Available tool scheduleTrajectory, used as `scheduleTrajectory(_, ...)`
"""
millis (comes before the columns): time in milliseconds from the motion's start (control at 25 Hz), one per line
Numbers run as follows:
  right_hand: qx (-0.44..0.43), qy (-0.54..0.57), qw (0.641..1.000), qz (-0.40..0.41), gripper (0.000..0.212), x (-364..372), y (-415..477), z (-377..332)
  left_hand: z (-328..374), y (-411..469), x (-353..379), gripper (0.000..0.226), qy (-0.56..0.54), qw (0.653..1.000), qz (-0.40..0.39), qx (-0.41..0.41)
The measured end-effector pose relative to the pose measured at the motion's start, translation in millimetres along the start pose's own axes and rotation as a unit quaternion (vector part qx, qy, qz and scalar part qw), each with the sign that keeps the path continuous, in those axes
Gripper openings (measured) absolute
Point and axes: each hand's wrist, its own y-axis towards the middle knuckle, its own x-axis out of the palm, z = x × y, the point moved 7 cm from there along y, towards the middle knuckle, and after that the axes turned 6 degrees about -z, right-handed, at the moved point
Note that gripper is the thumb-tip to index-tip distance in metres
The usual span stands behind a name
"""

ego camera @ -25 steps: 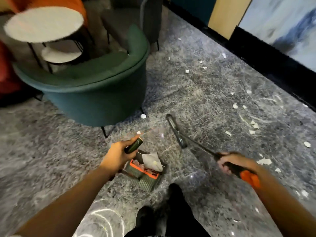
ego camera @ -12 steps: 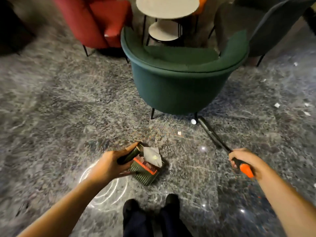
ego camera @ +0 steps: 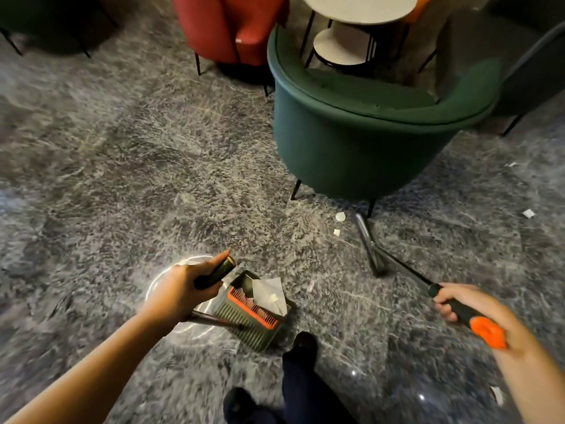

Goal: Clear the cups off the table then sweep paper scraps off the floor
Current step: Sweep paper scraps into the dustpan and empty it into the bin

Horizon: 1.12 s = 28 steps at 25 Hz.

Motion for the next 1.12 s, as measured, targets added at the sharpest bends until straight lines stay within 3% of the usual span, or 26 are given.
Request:
scheduleTrajectory(280,-0.052,-0.092,0.992,0.068,0.026,39,26,-38,-28,-55,-16,0.059,-0.035,0.997,0.059,-0.019)
scheduleTrajectory(440,-0.052,-0.159,0.984,0.055,0.030,88,61,-48,-49,-80,-22,0.056,-0.081,0.992,0.089,-0.038)
scheduleTrajectory(720,-0.039,-0.326,0.944,0.024,0.019,158,47,10,-79,-116,-24,0.056,-0.105,0.986,0.122,-0.053)
scheduleTrajectory(1000,-0.038,-0.322,0.944,-0.057,0.020,207,-11,73,-101,-135,-31,0.054,-0.084,0.986,0.139,-0.032)
scheduleTrajectory(1120,-0.032,-0.345,0.934,-0.093,0.016,229,-40,99,-114,-134,-24,0.060,-0.077,0.991,0.108,-0.034)
